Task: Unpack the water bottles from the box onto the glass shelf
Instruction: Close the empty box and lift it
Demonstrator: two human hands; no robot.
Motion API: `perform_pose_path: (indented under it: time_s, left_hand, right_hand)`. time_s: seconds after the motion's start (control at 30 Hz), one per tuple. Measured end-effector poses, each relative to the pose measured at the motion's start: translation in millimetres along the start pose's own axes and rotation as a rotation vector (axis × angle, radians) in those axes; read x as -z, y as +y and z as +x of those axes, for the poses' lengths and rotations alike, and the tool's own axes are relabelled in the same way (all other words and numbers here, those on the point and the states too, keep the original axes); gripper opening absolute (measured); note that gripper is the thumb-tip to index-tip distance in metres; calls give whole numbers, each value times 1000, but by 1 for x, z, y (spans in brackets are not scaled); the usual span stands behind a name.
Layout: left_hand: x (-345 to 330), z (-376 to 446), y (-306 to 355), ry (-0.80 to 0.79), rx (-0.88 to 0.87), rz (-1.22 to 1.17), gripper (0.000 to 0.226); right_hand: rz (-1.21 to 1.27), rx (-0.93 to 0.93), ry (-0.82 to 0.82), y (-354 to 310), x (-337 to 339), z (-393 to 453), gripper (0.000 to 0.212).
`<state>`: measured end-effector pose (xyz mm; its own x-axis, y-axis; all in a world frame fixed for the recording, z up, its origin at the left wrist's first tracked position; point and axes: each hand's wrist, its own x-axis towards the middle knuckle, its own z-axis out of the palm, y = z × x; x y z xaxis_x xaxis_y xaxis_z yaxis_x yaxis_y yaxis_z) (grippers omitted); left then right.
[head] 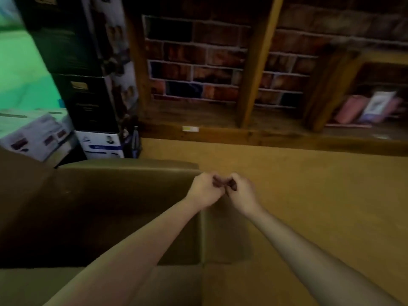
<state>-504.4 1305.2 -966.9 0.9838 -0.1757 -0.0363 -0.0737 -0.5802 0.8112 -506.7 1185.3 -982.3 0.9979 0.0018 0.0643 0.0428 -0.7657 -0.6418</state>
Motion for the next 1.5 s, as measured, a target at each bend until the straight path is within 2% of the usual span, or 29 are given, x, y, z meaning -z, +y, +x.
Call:
perform_pose_path:
  time_s: [0.17, 0.27, 0.37, 0.5, 0.57, 0.7, 0.83, 0.9, 0.97, 1.07, 1.13, 1.2, 1.27, 1.43, 1.5]
  left_hand:
    - [-45, 9, 7, -81, 3, 69, 16]
    - [-56, 2, 3, -133, 0, 120, 21]
    - [-52, 3, 1, -66, -26, 104, 20]
    - [-37, 5, 5, 11, -59, 95, 17]
    - [-23, 9, 11, 63, -47, 41, 15]
    - [19, 16, 23, 159, -29, -50, 21]
    - [69, 19, 13, 302, 85, -105, 27]
    - [91, 19, -11, 311, 167, 11, 34]
    - [103, 14, -41, 259, 290, 172, 49]
    - [94, -1, -78, 79, 453, 356, 69]
    - [84, -7, -93, -43, 447, 456, 65]
    - [78, -10, -100, -96, 398, 501, 50]
    - [77, -9, -103, -80, 357, 493, 40]
    - [110, -4, -93, 60, 239, 325, 10]
    - [129, -8, -93, 140, 226, 240, 14]
  right_hand:
    - [-8, -112, 1, 36, 4, -30, 27]
    - [-51, -168, -74, 45, 1, -41, 31]
    - [11, -216, -154, 43, -1, -43, 33]
    - [22, -211, -79, 21, 13, -34, 38]
    - [73, -175, -20, 3, 30, -29, 39]
    - [210, 32, 62, -39, 47, -25, 32]
    - [426, 161, -139, -74, 13, -29, 25]
    - [309, 264, -249, -82, -11, -29, 29]
    - [66, 369, -357, -84, -34, -30, 34]
    - [-300, 448, -517, -75, -63, -39, 49]
    - [-452, 448, -562, -69, -71, -44, 56]
    - [-506, 440, -568, -70, -72, -45, 57]
    - [-506, 435, -557, -74, -72, -41, 54]
    - [-375, 459, -485, -104, -77, -27, 48]
    - [-342, 498, -451, -124, -85, -24, 47]
